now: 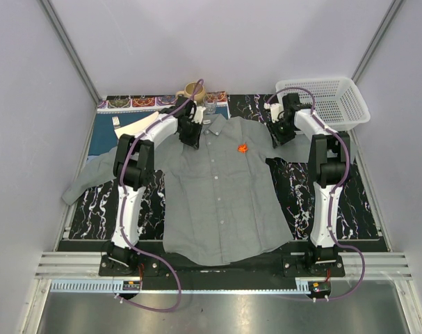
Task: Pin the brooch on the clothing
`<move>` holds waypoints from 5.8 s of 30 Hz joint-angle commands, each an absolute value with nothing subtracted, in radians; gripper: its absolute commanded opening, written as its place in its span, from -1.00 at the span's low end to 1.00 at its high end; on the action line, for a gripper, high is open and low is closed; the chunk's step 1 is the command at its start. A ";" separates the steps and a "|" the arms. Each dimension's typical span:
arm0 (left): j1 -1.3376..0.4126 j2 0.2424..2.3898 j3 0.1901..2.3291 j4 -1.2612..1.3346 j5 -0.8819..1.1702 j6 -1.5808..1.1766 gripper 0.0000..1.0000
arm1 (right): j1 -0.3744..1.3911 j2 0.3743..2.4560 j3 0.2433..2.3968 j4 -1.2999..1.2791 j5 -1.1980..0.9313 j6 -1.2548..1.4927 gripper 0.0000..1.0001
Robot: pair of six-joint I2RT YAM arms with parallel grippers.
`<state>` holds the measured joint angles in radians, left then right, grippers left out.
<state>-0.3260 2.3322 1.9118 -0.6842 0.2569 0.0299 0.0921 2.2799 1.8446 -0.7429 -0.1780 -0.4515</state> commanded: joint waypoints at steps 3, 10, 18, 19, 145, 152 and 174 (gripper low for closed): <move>-0.319 2.211 1.853 -0.657 0.412 0.086 -0.22 | 0.120 2.201 1.911 -0.779 -0.278 -0.428 -0.03; -0.432 2.181 1.828 -0.607 0.462 0.083 0.21 | 0.175 2.157 1.896 -0.793 -0.347 -0.399 -0.02; -0.456 2.263 1.821 -0.589 0.411 -0.123 -0.09 | 0.179 2.239 1.859 -0.753 -0.302 -0.433 -0.21; -0.454 2.263 1.807 -0.594 0.399 -0.124 -0.14 | 0.178 2.249 1.853 -0.747 -0.285 -0.442 -0.22; 0.075 1.172 1.196 -0.847 0.539 0.411 0.98 | 0.465 1.684 1.503 -0.784 -0.695 -0.310 0.65; 0.054 1.210 1.356 -0.764 0.276 0.063 0.98 | 0.166 1.531 1.529 -0.747 -0.632 -0.216 0.99; 0.054 1.071 1.008 -0.687 0.163 0.003 0.98 | -0.023 1.275 1.037 -0.650 -0.568 -0.163 0.99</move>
